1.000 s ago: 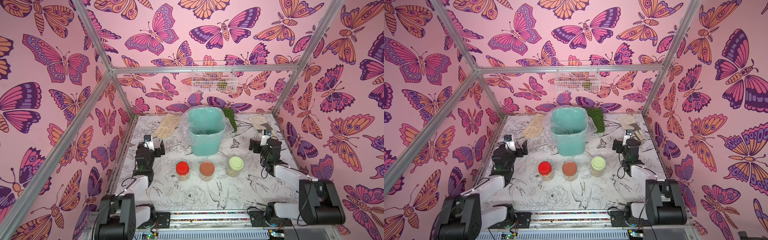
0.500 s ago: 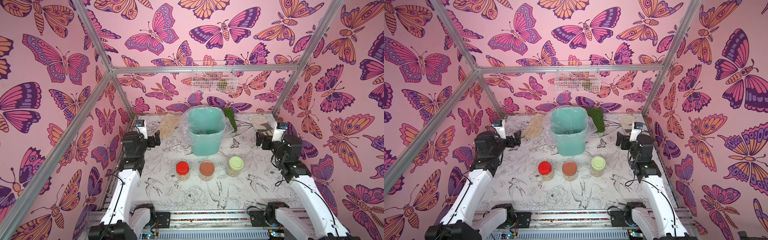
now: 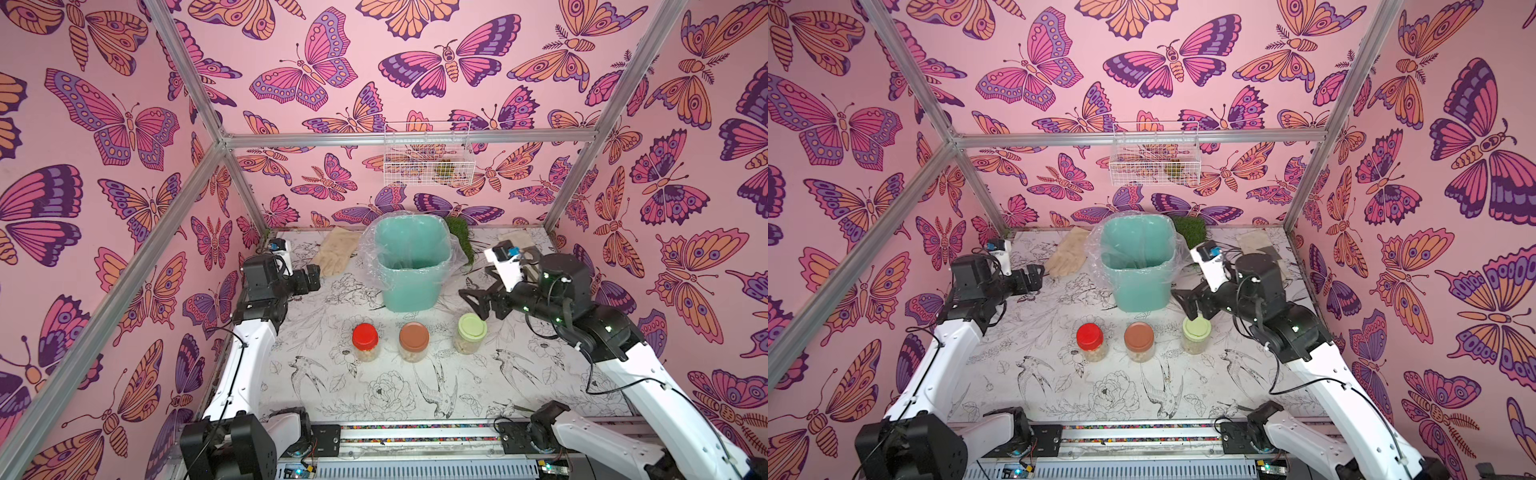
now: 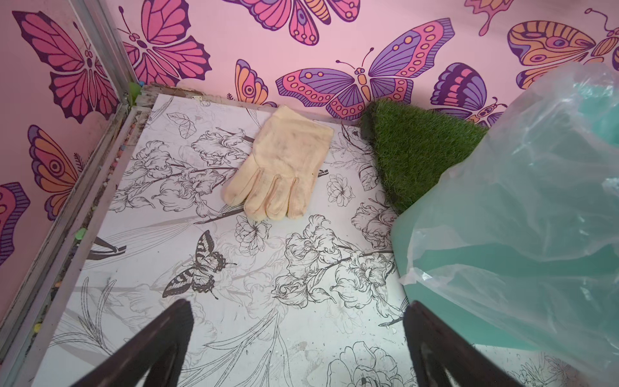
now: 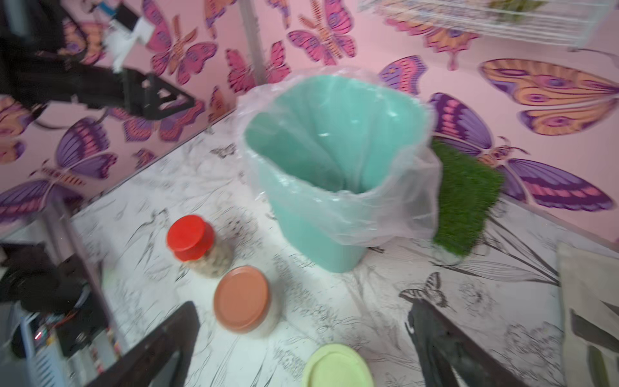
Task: Empty moldy peanuts from jars
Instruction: Pick up the jar from the center of the board.
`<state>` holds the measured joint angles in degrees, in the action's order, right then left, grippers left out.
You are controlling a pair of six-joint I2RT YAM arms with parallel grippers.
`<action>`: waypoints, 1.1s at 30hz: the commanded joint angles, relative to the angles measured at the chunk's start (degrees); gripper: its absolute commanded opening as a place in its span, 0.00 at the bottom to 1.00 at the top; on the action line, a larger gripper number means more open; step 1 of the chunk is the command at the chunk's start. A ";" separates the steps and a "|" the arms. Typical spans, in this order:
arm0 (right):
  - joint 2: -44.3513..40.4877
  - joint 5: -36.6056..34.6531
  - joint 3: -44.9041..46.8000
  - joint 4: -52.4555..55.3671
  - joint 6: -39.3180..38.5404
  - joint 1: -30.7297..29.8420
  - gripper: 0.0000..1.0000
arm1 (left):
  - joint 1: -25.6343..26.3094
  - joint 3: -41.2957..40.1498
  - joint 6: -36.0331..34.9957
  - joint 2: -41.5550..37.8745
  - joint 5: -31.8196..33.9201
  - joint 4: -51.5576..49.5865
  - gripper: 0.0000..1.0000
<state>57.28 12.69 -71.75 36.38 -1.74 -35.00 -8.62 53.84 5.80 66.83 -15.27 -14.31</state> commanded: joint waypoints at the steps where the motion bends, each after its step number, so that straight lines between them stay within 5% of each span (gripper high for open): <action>1: 4.35 -3.00 -4.33 7.86 -3.21 -8.01 1.00 | -0.95 0.31 2.26 0.97 -0.90 -1.74 1.00; 5: 10.91 -4.52 -7.33 7.38 -3.76 -16.71 1.00 | -1.65 0.20 3.24 2.22 -0.79 -2.71 1.00; 13: 23.11 -7.50 -11.91 5.41 -3.65 -24.50 1.00 | -3.36 -0.88 4.08 3.53 -0.57 -3.23 1.00; 23: 35.35 -7.00 -10.97 -7.60 1.61 -27.51 0.99 | -4.71 -3.73 6.29 5.13 -1.68 -0.51 1.00; 33: 47.31 -11.73 -17.16 -8.70 2.24 -29.22 0.99 | -5.01 -5.11 6.25 5.51 -1.96 0.77 1.00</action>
<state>104.18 3.97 -86.08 28.88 -0.58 -63.64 -13.17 49.91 11.90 72.14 -16.51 -14.61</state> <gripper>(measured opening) 0.992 0.999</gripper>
